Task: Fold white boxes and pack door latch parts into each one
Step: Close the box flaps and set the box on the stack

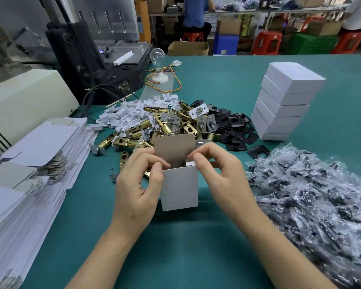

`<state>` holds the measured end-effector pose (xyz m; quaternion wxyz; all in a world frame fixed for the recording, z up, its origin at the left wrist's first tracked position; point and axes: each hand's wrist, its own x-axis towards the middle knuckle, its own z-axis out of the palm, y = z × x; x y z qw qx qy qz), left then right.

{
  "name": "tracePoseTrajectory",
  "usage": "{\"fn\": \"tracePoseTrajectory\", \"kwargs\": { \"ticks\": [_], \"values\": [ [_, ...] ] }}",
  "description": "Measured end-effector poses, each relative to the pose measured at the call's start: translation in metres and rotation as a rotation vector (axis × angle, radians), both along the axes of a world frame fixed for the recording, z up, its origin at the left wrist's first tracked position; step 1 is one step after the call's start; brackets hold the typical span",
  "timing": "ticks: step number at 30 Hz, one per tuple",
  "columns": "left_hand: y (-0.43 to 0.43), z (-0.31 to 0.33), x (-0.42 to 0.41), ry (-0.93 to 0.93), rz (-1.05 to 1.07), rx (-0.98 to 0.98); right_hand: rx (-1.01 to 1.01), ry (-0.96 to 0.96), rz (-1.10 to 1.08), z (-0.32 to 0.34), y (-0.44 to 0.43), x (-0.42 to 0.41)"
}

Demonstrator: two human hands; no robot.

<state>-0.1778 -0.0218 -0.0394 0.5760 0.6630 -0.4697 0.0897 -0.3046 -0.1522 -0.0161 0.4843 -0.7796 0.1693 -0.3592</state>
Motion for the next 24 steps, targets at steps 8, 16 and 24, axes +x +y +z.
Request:
{"fn": "tracePoseTrajectory", "kwargs": {
  "ticks": [8,16,24],
  "values": [
    [0.003,0.000,-0.003,0.182,-0.127,-0.080,0.303,-0.152,0.053,-0.004,0.004,0.007],
    [0.006,0.001,0.003,0.010,-0.137,-0.050,0.158,-0.134,0.092,-0.001,0.003,0.005],
    [0.009,0.004,0.002,-0.015,-0.138,-0.034,0.065,-0.029,0.180,0.005,-0.001,-0.005]
  ]
}}
